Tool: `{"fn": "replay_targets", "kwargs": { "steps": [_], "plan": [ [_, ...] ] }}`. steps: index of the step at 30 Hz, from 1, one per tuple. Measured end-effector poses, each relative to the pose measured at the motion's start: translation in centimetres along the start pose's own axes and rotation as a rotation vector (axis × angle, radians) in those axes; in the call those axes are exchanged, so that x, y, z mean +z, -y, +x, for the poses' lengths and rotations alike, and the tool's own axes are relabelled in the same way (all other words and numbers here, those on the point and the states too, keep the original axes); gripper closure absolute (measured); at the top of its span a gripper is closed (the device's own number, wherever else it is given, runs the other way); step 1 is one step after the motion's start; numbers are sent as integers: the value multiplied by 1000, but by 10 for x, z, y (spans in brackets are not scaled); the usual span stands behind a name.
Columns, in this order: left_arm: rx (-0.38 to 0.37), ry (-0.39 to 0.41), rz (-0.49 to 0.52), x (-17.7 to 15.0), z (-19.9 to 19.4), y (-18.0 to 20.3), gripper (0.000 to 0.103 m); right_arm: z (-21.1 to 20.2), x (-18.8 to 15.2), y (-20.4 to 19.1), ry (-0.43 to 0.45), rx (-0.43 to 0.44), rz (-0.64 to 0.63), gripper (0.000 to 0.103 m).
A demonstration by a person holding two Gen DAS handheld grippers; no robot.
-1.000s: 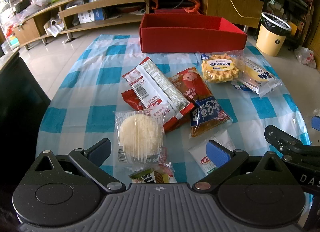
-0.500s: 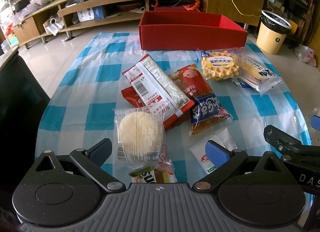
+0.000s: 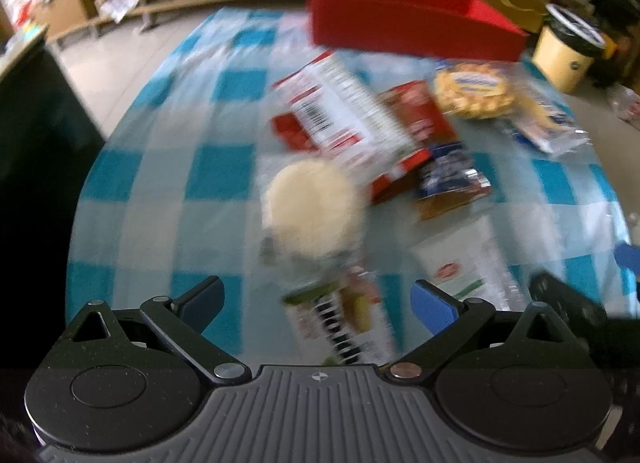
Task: Organize snacks
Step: 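Grasp the Kaprons wafer pack with the left tool while the right tool grasps the white drink pouch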
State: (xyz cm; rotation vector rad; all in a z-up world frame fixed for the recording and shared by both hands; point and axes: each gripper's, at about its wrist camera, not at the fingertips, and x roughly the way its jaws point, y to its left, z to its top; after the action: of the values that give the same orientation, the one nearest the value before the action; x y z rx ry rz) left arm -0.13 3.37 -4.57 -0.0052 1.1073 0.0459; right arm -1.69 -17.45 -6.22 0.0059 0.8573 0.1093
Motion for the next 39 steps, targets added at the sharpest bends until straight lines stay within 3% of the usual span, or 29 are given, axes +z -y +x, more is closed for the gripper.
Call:
{"fn": "replay_targets", "kwargs": {
  "steps": [6, 8, 12, 18, 22, 30, 33, 37, 39],
  "plan": [
    [1, -68, -94, -5, 10, -26, 2, 17, -16, -19, -87, 84, -112, 9],
    [-3, -73, -96, -7, 11, -27, 2, 23, -20, -26, -110, 97, -145, 15],
    [-21, -80, -92, -6, 11, -23, 2, 34, -23, -32, -164, 175, -161, 42],
    [-24, -97, -114, -8, 16, -27, 2, 50, -23, -44, -174, 149, -272, 48],
    [-22, -100, -105, -10, 16, -23, 2, 48, -13, -29, -187, 209, -252, 66],
    [1, -150, -79, -6, 35, 10, 2, 33, -16, 4, -149, 220, -153, 68],
    [35, -161, -62, -9, 42, 18, 9, 38, -20, 8, -155, 202, -132, 68],
    [37, -146, -71, -10, 34, 11, 37, 40, -19, 11, -138, 208, -109, 67],
    [34, -157, -75, -11, 34, 7, 37, 43, -19, 11, -142, 208, -110, 66]
  ]
}}
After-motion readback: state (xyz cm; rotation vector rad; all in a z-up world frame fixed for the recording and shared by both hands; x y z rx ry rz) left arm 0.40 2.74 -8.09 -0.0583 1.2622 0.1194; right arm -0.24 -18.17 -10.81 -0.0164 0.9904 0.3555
